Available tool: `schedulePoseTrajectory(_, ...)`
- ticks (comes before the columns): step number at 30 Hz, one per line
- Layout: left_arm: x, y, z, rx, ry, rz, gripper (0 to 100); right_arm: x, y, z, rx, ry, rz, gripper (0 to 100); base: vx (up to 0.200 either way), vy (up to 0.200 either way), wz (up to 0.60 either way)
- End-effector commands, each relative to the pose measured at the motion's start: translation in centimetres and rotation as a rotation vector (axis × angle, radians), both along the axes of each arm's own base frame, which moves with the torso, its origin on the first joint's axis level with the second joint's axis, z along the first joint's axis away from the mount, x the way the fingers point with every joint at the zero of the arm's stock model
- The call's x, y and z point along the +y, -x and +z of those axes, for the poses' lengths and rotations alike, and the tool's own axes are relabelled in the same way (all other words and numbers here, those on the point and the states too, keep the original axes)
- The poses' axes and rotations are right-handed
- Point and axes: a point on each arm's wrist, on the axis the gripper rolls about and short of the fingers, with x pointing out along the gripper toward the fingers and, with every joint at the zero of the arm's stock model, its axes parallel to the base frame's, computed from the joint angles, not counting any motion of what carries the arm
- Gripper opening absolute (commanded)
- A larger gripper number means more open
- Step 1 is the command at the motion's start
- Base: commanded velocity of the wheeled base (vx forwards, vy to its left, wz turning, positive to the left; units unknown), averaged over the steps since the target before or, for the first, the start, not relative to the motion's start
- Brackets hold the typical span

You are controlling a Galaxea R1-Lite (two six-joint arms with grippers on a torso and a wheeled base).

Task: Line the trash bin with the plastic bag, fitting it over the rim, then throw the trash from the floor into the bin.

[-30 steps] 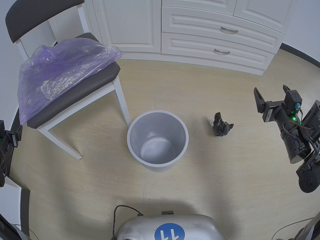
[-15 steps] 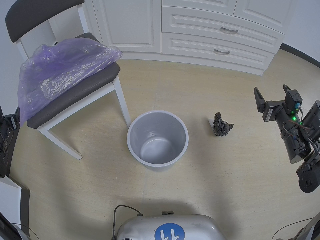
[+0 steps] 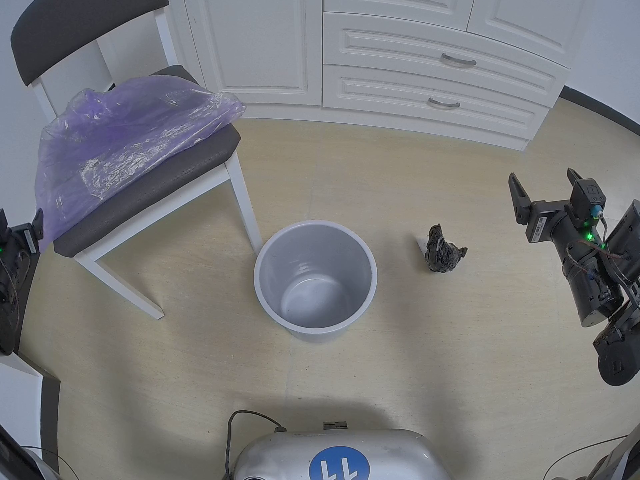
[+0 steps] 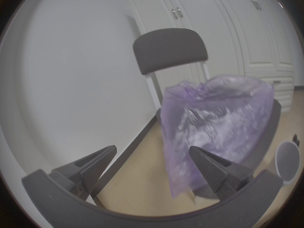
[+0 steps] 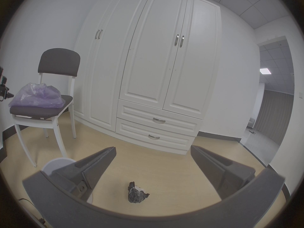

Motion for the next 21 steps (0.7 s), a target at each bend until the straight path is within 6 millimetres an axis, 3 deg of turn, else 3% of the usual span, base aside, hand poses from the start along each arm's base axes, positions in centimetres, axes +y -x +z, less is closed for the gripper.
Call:
schedulePoseTrajectory(1,-0.9,1.8,-1.1,0.088,-0.048,-0.058,100,0.0,0.1,0.0,0.002,0.002,0.0,100,0.0,0.0,0.0)
schedulePoseTrajectory(8,-1.5,3.0,-1.5,0.134,-0.084,-0.071,100,0.0,0.0,-0.2,0.006,0.003,-0.001,100,0.0,0.0,0.0)
schedulePoseTrajectory(21,-0.5,2.0,-3.3,0.211,-0.078,-0.056,100,0.0,0.0,-0.2,0.006,0.003,-0.001,100,0.0,0.0,0.0)
